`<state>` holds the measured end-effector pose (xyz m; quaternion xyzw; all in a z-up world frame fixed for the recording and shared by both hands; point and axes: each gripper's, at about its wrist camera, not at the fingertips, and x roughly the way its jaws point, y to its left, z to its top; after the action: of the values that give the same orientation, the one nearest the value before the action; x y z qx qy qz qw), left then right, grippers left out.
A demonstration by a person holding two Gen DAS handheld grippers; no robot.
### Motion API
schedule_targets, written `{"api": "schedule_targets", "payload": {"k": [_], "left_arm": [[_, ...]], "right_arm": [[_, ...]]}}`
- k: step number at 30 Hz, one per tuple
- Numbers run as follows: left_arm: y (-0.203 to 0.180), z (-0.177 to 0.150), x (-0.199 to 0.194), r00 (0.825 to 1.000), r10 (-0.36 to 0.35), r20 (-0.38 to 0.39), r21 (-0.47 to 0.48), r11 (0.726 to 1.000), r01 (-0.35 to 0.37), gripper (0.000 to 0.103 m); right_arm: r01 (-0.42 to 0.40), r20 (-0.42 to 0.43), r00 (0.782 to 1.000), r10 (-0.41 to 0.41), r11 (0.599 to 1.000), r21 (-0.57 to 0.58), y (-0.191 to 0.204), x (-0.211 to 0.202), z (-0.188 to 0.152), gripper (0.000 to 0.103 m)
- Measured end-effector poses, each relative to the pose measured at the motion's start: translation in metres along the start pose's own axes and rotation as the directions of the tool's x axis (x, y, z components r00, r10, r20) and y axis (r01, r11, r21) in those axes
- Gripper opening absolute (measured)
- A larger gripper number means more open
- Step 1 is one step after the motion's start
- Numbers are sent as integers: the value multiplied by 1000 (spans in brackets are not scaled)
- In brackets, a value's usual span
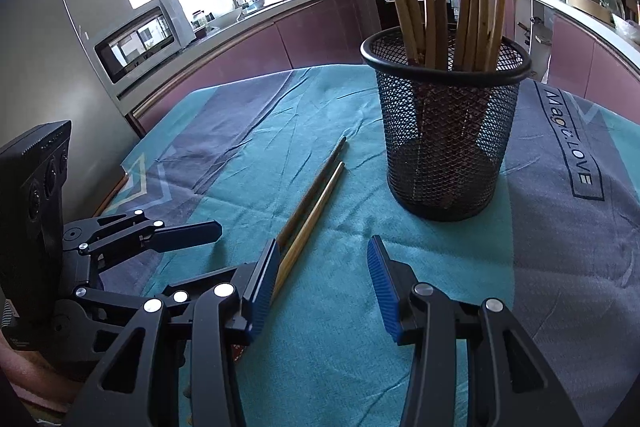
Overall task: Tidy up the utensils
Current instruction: 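Close the left gripper on a chopstick while the right gripper grasps the other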
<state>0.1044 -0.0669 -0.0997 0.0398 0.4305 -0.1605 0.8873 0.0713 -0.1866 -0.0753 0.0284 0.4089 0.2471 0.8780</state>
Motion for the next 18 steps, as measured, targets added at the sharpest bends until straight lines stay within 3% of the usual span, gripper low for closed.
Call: {"api": "schedule_targets", "payload": {"k": [7,18], "left_arm": [[5,-5,-1,1000,-10,1,-9,1000,10,47],[9,-6,-3,999,-35,6,-24,999,35,47]], "right_arm": [[36,-46,998,-38,998,-45,8,18,1,42],[83,-61,994,-87,994,-64,-2,9,-2,32]]}}
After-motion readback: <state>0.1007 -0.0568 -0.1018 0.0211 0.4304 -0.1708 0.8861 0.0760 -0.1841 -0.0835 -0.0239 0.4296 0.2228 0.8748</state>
